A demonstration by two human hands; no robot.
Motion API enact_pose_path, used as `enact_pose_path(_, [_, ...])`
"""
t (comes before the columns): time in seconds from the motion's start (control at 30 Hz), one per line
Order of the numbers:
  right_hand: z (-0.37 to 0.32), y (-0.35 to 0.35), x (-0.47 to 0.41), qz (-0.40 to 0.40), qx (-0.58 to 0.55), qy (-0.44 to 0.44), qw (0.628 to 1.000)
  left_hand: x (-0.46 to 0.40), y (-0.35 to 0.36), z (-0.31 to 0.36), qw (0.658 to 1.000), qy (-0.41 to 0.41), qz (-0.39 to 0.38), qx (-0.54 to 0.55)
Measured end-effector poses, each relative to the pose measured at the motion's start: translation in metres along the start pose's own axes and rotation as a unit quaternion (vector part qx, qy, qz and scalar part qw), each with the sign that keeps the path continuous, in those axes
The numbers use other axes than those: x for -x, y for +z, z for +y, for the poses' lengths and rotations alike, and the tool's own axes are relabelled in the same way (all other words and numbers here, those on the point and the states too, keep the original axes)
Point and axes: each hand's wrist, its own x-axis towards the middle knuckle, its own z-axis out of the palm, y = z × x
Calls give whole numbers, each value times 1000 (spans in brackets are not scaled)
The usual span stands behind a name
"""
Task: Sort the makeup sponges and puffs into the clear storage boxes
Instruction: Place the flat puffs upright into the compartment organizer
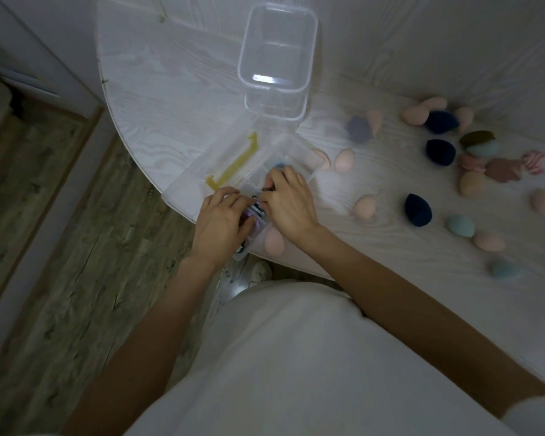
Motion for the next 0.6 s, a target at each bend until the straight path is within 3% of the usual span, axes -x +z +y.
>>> enact_pose_path(0.17, [2, -5, 0, -28, -109, 18, 993, 2, -3, 9, 998, -30, 25, 51])
enact_pose_path(0.37, [39, -36, 46, 13, -211, 25, 977, -9, -14, 41, 989, -30, 83, 118])
enact_pose_path(0.47, [75, -56, 87, 47, -226, 104, 967, -26, -13, 75, 983, 23, 100, 155])
enact_pose_path(0.6, [140, -79, 146, 67, -197, 195, 959, -71, 11, 139, 971, 141, 36, 188])
